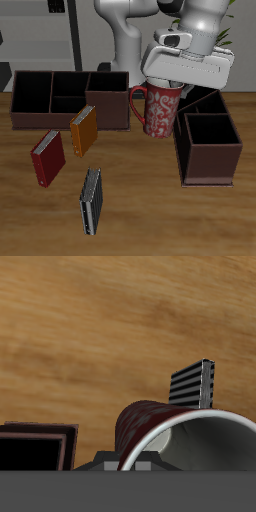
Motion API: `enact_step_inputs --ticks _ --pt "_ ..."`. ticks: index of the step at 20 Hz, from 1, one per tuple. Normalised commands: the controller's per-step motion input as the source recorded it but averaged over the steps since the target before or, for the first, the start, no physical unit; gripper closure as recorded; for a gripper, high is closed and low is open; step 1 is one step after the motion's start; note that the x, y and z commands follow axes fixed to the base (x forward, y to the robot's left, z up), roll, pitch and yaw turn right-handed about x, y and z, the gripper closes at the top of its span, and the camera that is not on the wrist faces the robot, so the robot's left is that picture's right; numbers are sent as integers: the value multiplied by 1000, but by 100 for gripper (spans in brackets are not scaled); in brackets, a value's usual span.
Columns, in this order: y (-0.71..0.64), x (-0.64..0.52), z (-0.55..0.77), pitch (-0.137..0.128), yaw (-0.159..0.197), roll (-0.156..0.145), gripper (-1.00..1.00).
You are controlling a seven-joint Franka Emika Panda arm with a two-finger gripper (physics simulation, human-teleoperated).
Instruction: Place the red mug into the left desk caddy's right compartment
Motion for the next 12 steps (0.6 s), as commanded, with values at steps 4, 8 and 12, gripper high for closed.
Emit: enact_step_inputs --ticks 4,8,12 --pt "83 -383 512 -32 -28 -17 100" --pt "121 -348 372 -11 -10 -47 100" --pt "207 -282 275 7 -34 -43 100"
